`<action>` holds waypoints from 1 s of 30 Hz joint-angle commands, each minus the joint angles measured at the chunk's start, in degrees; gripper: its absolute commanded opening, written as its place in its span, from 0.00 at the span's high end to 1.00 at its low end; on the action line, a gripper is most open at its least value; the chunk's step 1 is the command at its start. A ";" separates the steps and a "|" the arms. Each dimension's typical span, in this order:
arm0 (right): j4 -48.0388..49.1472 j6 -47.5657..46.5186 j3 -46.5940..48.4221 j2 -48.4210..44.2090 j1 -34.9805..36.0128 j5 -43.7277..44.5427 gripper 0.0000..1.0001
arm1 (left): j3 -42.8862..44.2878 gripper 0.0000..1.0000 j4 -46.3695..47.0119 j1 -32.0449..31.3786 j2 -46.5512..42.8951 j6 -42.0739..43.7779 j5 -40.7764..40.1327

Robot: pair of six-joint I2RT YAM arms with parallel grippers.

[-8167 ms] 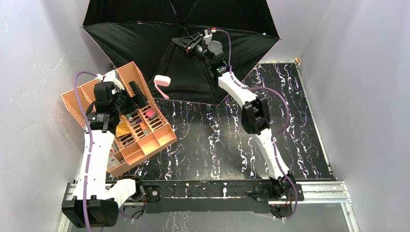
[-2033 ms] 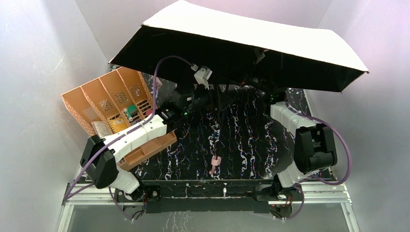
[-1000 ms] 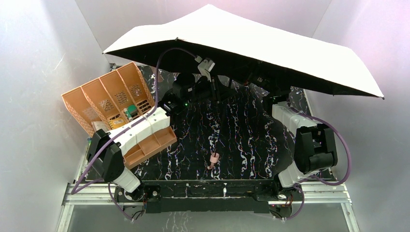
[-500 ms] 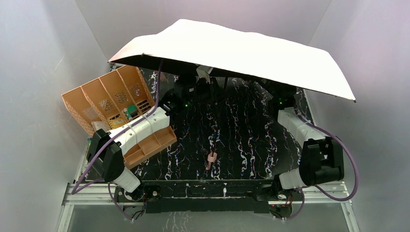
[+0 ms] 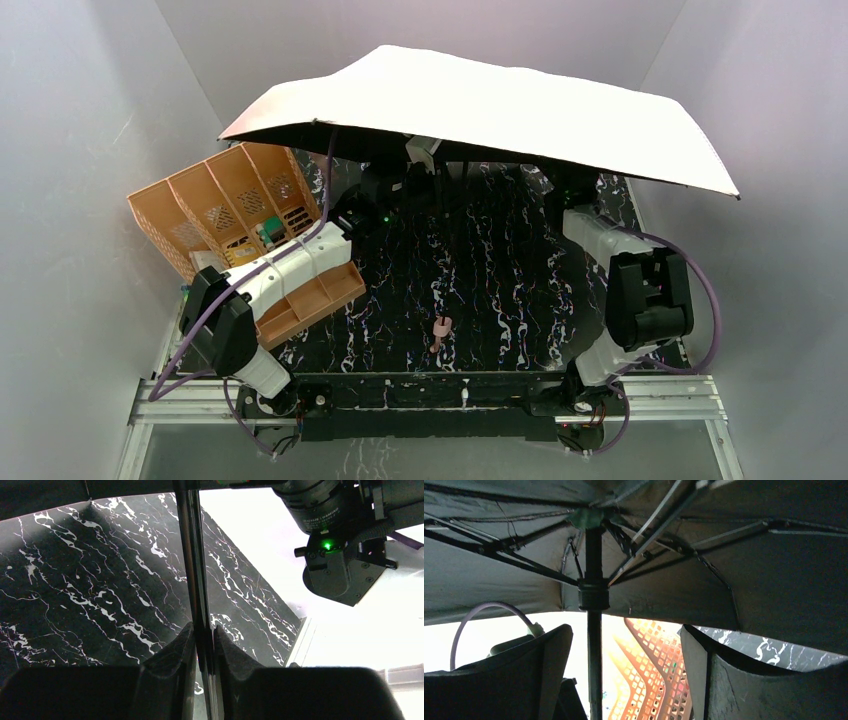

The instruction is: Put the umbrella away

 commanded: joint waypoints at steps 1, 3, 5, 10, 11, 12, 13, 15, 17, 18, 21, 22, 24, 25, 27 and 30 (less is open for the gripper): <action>5.47 0.62 5.75 0.73 0.11 1.41 0.12 | 1.81 1.00 1.40 -0.70 -0.38 2.45 2.05; 5.62 0.71 6.64 1.29 0.38 1.41 0.12 | 1.89 1.00 1.40 -0.72 -0.25 2.50 2.05; 5.58 0.67 7.39 1.71 0.68 1.63 0.12 | 1.92 1.00 1.40 -0.75 -0.14 2.49 2.02; 4.79 -0.21 9.16 2.94 1.48 2.48 0.12 | 2.85 1.00 0.73 -0.79 0.32 3.00 2.29; 4.77 -0.60 9.42 3.20 1.64 2.74 0.11 | 3.00 1.00 0.51 -0.79 0.41 3.04 2.15; 4.81 -1.09 9.73 3.46 1.86 2.81 0.11 | 3.15 1.00 0.40 -0.79 0.49 3.08 2.21; 5.00 -1.74 9.91 3.77 2.20 2.93 0.11 | 3.26 1.00 0.27 -0.83 0.52 3.13 2.22; 5.49 -3.52 10.19 4.19 2.89 2.96 0.11 | 3.41 1.00 0.21 -0.79 0.53 3.14 2.22; 5.08 -5.59 10.09 4.40 3.70 3.28 0.11 | 3.62 1.00 0.17 -0.79 0.54 3.17 2.14; 5.08 -6.35 9.93 4.45 4.08 3.41 0.11 | 3.75 1.00 0.09 -0.83 0.59 3.24 2.13; 6.22 -7.40 9.52 4.97 4.86 4.02 0.11 | 3.80 1.00 -0.09 -0.79 0.61 3.31 2.18; 6.71 -7.58 9.51 5.15 4.96 4.19 0.11 | 3.68 1.00 -0.10 -0.79 0.61 3.31 2.18; 7.69 -8.08 9.56 5.51 5.29 4.74 0.11 | 3.52 1.00 -0.12 -0.80 0.53 3.30 2.14; 7.92 -8.31 9.64 5.64 5.39 4.87 0.11 | 3.44 1.00 -0.13 -0.79 0.58 3.31 2.13; 7.67 -8.83 9.86 5.66 5.58 5.70 0.11 | 3.19 1.00 -0.10 -0.79 0.40 3.24 2.05; 7.42 -9.52 9.92 5.28 5.68 7.58 0.12 | 2.97 1.00 -0.08 -0.79 0.26 3.13 1.95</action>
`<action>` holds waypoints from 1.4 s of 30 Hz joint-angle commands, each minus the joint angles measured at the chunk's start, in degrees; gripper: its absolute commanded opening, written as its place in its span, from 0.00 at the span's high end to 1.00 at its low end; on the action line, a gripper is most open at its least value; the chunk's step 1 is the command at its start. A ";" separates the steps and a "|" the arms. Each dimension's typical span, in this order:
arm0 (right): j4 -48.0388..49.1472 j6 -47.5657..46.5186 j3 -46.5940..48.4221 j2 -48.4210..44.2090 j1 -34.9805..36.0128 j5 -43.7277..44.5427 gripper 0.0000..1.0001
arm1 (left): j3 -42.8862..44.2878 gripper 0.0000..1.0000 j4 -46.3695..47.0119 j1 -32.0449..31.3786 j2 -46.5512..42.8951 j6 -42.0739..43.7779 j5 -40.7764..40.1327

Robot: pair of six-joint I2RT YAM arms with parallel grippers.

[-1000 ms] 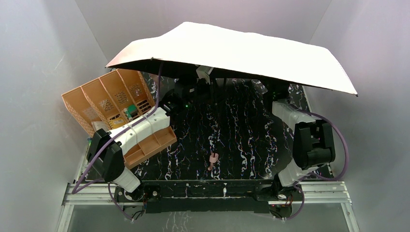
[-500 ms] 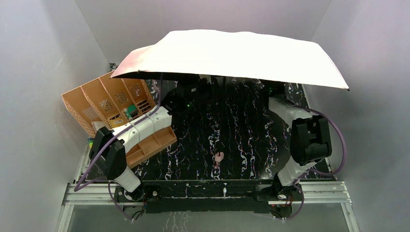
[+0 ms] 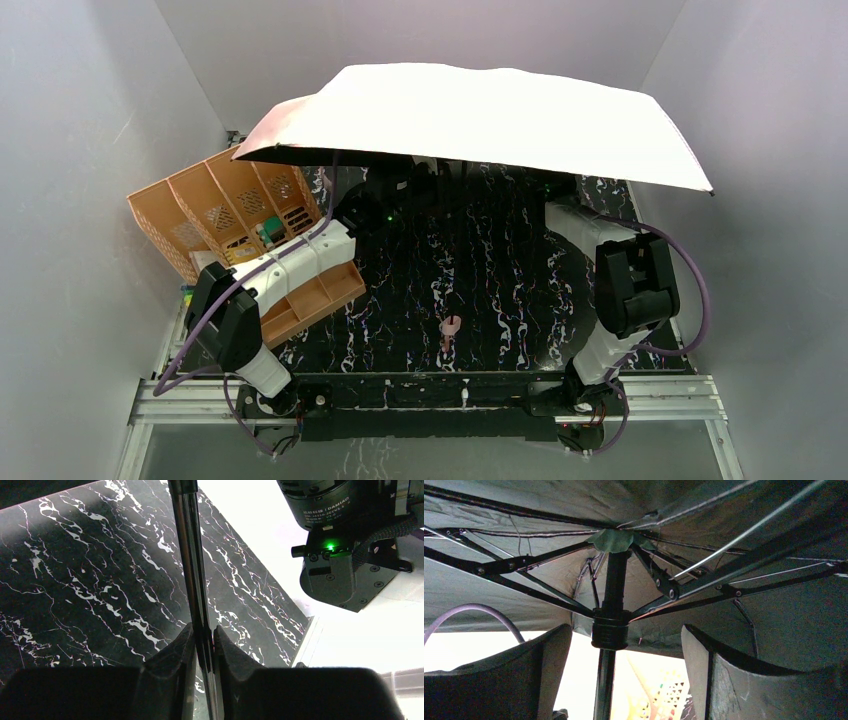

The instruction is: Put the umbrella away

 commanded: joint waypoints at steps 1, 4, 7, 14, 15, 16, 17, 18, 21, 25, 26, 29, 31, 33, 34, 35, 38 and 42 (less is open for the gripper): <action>4.82 -2.75 3.09 -0.62 0.17 3.44 0.12 | 1.84 1.00 1.25 -0.79 -1.49 2.64 2.81; 4.30 -3.01 3.48 -0.73 0.26 5.00 0.14 | 1.65 1.00 1.24 -0.79 -1.66 2.57 2.68; 3.25 -3.30 4.34 -0.66 0.25 5.55 0.15 | 1.25 1.00 1.13 -0.79 -1.96 2.61 2.38; 3.18 -3.06 4.98 -0.46 0.26 6.77 0.22 | 0.49 1.00 0.74 -0.81 -2.75 2.83 1.24; 3.18 -3.06 4.94 -0.54 0.26 6.94 0.23 | 0.48 1.00 0.65 -0.79 -2.80 2.90 1.12; 3.18 -3.06 4.86 -0.57 0.25 6.96 0.24 | 0.40 1.00 0.54 -0.79 -2.91 2.96 0.98; 3.13 -3.06 4.73 -0.63 0.26 6.98 0.25 | 0.40 1.00 0.45 -0.79 -2.93 3.00 0.86; 2.99 -3.06 4.68 -0.69 0.26 7.01 0.28 | 0.28 1.00 0.43 -0.79 -3.01 3.00 0.77; 2.62 -2.91 4.85 -0.58 0.19 6.60 0.43 | 0.08 1.00 0.42 -0.79 -3.11 3.09 0.81; 3.21 -2.41 5.08 -0.12 0.10 5.81 0.66 | -0.36 1.00 0.42 -0.79 -3.28 3.16 0.40; 3.30 -2.46 5.26 -0.04 0.09 5.20 0.73 | -0.69 1.00 0.42 -0.81 -3.44 3.18 0.16; 3.31 -2.53 4.81 -0.42 0.04 4.51 0.94 | -1.22 1.00 0.42 -0.79 -4.02 3.29 -1.16; 2.22 -2.82 3.51 -1.58 -0.17 3.68 1.00 | -1.20 1.00 0.04 -0.79 -4.46 3.65 -2.61; 1.86 -2.61 0.75 -3.06 -0.18 1.43 1.00 | -0.57 1.00 -0.11 -0.79 -4.90 4.22 -4.97; 1.68 -2.16 -1.09 -3.93 -0.05 0.30 1.00 | 0.40 1.00 -0.18 -0.79 -5.13 5.03 -6.66; 1.11 -1.93 -3.41 -5.03 0.05 -0.82 1.00 | 1.56 1.00 -0.40 -0.81 -5.07 5.90 -7.74; -4.46 -2.48 -11.30 -9.24 1.96 1.03 1.00 | 5.18 1.00 -1.28 -0.82 -4.46 8.49 -11.71; -7.81 -4.96 -14.83 -12.04 3.40 6.59 1.00 | 5.39 1.00 -3.21 -0.79 -3.98 10.28 -12.60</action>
